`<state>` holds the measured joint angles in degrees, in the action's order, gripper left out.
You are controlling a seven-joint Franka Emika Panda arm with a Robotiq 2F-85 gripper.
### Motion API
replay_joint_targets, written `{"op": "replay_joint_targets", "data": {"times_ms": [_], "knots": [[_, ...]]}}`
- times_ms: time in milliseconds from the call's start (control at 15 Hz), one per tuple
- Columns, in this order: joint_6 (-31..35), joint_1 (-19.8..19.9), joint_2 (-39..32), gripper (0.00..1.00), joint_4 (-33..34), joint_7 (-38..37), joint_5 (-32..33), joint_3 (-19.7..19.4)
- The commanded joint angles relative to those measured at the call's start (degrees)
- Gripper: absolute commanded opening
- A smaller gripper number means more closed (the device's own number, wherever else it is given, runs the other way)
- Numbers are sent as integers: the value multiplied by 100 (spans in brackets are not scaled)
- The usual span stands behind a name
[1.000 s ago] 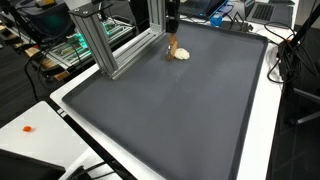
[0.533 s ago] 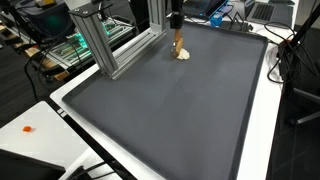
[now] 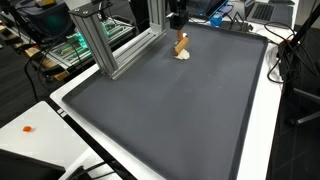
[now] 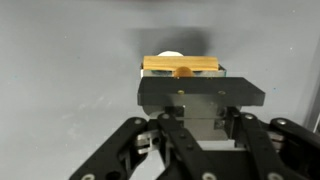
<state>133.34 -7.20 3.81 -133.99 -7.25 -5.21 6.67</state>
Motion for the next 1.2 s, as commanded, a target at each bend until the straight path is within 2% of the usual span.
{"op": "replay_joint_targets", "data": {"times_ms": [0, 267, 467, 800, 1133], "knots": [[401, 65, -104, 22, -114, -988, 178, 37], [523, 76, -239, 22, -109, -2062, 586, 64], [159, 59, -279, 22, -9, -2666, 609, 95], [-515, -12, -363, 22, 181, -2857, 301, 141], [-594, -39, -419, 22, 240, -2923, 345, 150]]}}
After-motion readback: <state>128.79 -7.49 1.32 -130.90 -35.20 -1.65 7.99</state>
